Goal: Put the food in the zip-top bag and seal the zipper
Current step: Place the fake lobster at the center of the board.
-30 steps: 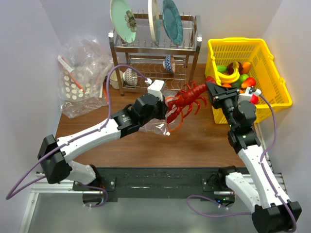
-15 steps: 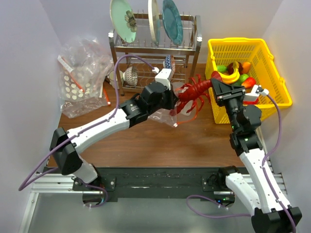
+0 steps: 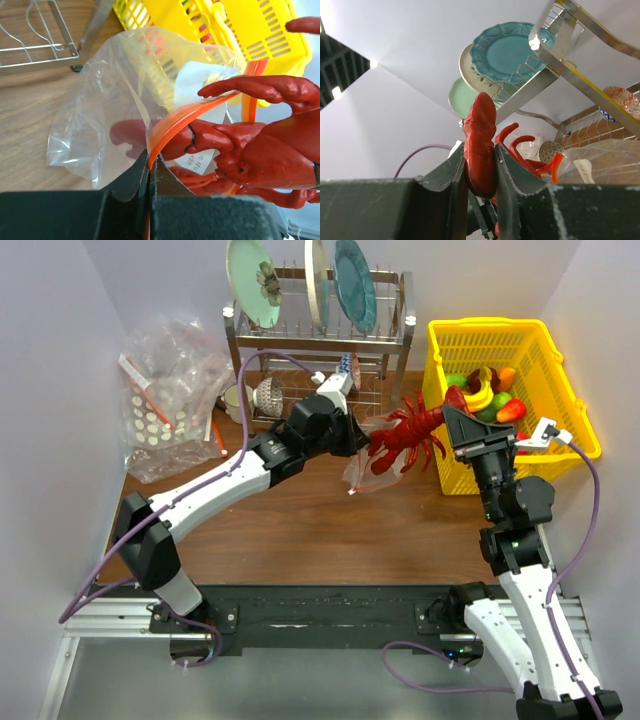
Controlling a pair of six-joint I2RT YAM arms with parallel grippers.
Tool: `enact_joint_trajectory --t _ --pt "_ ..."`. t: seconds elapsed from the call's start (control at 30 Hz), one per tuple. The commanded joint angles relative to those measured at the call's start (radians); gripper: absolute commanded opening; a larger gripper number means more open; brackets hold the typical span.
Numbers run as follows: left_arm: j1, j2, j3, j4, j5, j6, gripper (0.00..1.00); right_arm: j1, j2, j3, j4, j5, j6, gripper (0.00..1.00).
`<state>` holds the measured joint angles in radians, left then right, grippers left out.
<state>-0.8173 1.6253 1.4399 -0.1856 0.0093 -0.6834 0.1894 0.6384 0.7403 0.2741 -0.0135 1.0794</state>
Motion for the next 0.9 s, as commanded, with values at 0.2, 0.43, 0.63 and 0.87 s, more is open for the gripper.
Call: enact_joint_trajectory --t 0.2,0.43,0.63,0.87 --pt "0.047 0.093 0.139 -0.040 0.130 -0.042 0.00 0.007 -0.003 -0.005 0.188 -0.184 -0.078 0.00" --pt "0.064 0.110 0.172 -0.060 0.141 -0.041 0.00 0.005 -0.017 -0.009 0.160 -0.244 -0.107 0.00" --pt "0.063 0.111 0.185 -0.061 0.126 -0.041 0.00 0.005 -0.008 -0.012 0.093 -0.269 -0.058 0.00" --pt "0.032 0.048 0.085 0.026 0.000 -0.050 0.00 0.007 0.030 0.013 -0.056 -0.232 0.071 0.00"
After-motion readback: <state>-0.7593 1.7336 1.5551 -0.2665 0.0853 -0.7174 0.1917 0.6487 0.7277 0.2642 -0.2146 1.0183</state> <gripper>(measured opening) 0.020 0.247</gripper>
